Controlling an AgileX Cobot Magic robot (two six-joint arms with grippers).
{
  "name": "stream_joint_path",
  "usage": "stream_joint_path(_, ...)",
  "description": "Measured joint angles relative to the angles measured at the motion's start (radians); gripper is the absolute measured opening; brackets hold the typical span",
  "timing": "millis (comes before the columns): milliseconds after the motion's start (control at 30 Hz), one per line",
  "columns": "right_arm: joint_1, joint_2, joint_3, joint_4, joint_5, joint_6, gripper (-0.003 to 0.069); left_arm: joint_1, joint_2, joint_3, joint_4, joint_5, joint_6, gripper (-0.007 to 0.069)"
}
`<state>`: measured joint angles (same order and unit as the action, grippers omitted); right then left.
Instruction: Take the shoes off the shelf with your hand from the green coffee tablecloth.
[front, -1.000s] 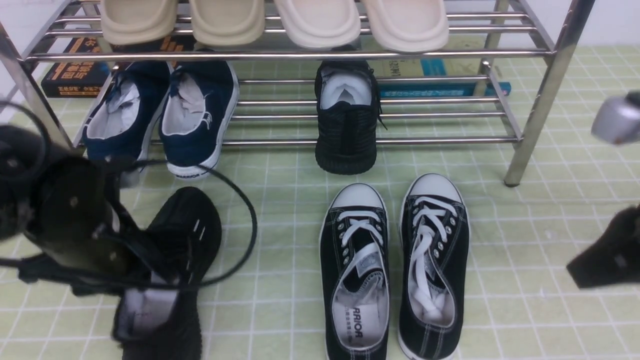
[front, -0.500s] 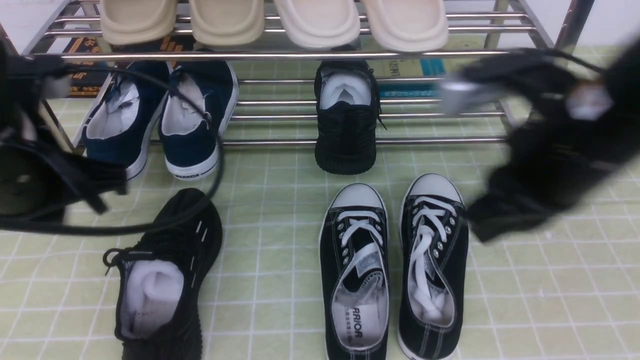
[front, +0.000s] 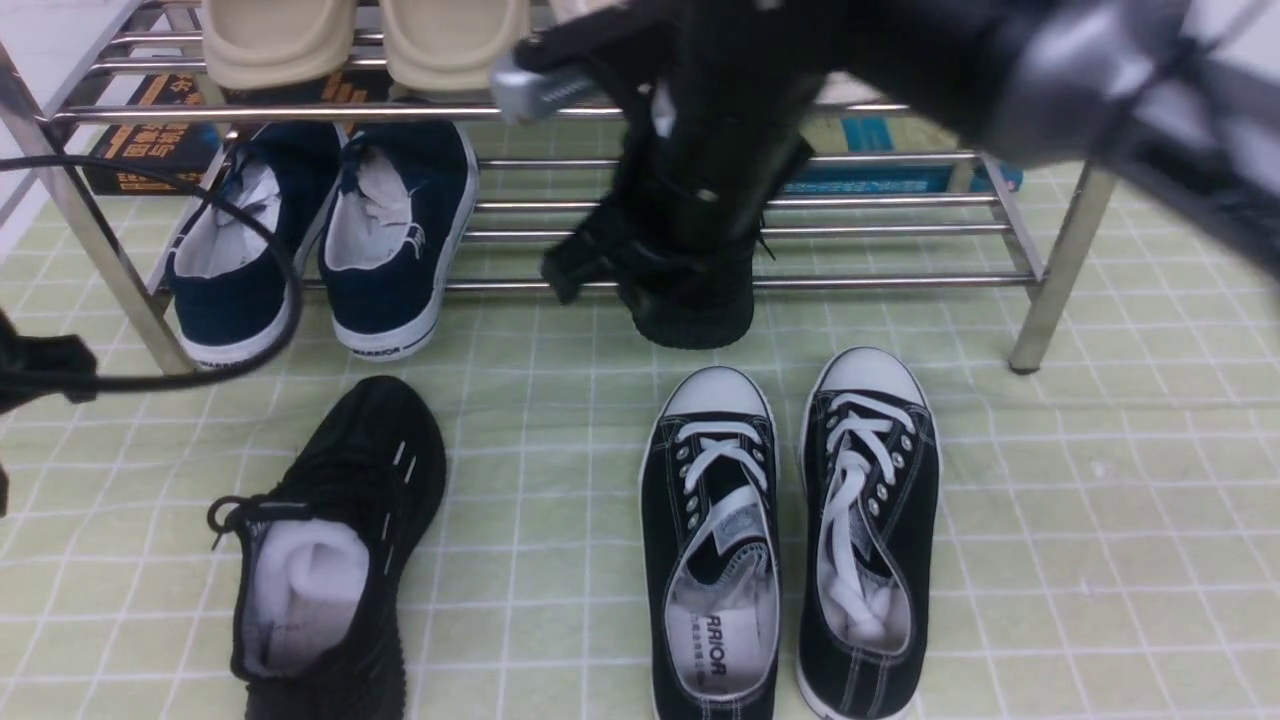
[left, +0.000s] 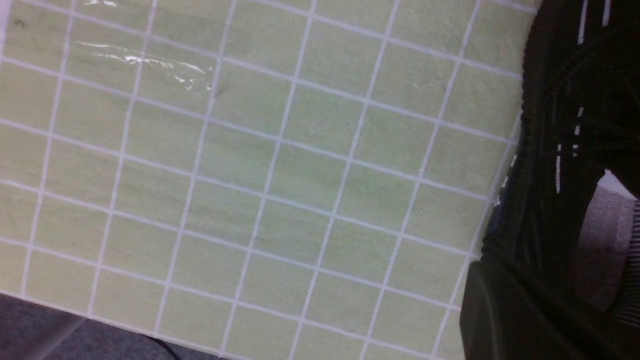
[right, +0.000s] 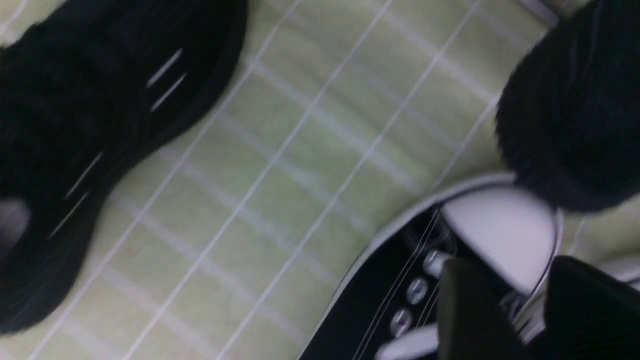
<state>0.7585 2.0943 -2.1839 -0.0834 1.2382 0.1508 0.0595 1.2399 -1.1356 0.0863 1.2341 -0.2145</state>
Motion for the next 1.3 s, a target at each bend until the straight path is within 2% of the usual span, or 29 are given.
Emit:
stream_joint_path(67,0.001,0.038,-0.038,-0.056,-0.024,-0.008,0.0358,0.004,0.000,0.000,-0.004,0.000,0.002,0.0014)
stream_joint_path(233,0.001,0.100,-0.062,-0.174,-0.129,0.000,0.0450,0.005,0.000,0.000,-0.023,0.000,0.003,0.0016)
stream_joint_path(400,0.001,0.151,-0.066,-0.280,-0.224,0.068,0.0469,0.005,0.000,0.000,-0.030,0.000,0.005,0.0017)
stream_joint_path(667,-0.001,0.227,-0.066,-0.405,-0.264,0.189,0.0463,0.005,0.000,0.000,-0.031,0.000,0.005,0.0017)
stream_joint_path(767,-0.004,0.254,-0.066,-0.410,-0.269,0.225,0.0404,0.005,0.000,0.000,-0.032,0.000,0.005,0.0017)
stream_joint_path(833,-0.007,0.259,-0.066,-0.410,-0.265,0.243,0.0311,0.005,0.000,0.000,-0.032,0.000,0.005,0.0017)
stream_joint_path(867,-0.009,0.260,-0.066,-0.410,-0.258,0.249,0.0238,0.005,0.000,0.000,-0.032,0.000,0.005,0.0017)
stream_joint_path(900,-0.009,0.260,-0.066,-0.410,-0.258,0.249,0.0223,0.005,0.000,0.000,-0.032,0.000,0.005,0.0017)
stream_joint_path(933,-0.009,0.257,-0.066,-0.407,-0.252,0.250,0.0108,0.005,0.000,0.000,-0.032,0.000,0.005,0.0017)
stream_joint_path(967,-0.009,0.254,-0.066,-0.403,-0.244,0.248,0.0050,0.005,0.000,0.000,-0.033,0.000,0.005,0.0017)
stream_joint_path(1000,-0.009,0.248,-0.066,-0.393,-0.230,0.241,0.0021,0.005,0.000,0.000,-0.034,0.000,0.005,0.0019)
stream_joint_path(1167,-0.006,0.191,-0.071,-0.318,-0.136,0.177,0.0014,0.005,0.000,0.000,-0.034,0.000,0.005,0.0019)
stream_joint_path(1300,0.025,0.103,-0.084,-0.198,-0.027,0.120,0.0014,0.005,0.000,0.000,-0.034,0.000,0.005,0.0019)
